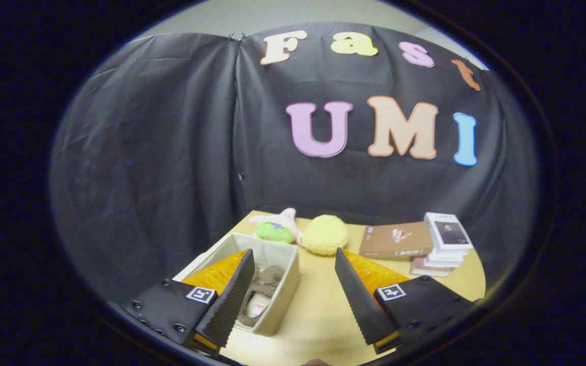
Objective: Open the storage box then place both shoes into the box .Put the left shoe in first, then the right shoe, with the right side of both shoes facing outward in a uniform manner.
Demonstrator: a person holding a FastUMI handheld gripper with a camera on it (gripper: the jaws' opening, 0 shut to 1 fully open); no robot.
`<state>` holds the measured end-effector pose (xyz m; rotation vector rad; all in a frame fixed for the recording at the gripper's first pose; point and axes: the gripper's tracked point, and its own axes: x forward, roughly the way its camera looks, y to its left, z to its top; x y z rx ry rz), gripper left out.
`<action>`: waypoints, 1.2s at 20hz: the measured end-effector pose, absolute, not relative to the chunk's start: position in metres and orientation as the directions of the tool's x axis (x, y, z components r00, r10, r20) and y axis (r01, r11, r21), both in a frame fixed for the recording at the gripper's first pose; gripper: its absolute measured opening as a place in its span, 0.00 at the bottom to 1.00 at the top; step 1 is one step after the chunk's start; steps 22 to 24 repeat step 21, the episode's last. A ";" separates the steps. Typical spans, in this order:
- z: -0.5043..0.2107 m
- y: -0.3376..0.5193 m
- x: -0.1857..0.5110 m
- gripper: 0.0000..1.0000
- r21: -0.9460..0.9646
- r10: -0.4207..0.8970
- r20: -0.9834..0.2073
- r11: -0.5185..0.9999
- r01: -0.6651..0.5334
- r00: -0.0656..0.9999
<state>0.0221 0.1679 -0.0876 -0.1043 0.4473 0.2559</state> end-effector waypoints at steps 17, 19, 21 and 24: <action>0.027 -0.049 -0.031 1.00 -0.046 -0.061 -0.106 0.997 0.056 0.992; 0.033 -0.059 -0.033 1.00 -0.035 -0.075 -0.101 0.997 0.072 0.992; 0.034 -0.064 -0.031 1.00 -0.041 -0.082 -0.094 0.996 0.078 0.992; 0.034 -0.064 -0.031 1.00 -0.041 -0.082 -0.094 0.996 0.078 0.992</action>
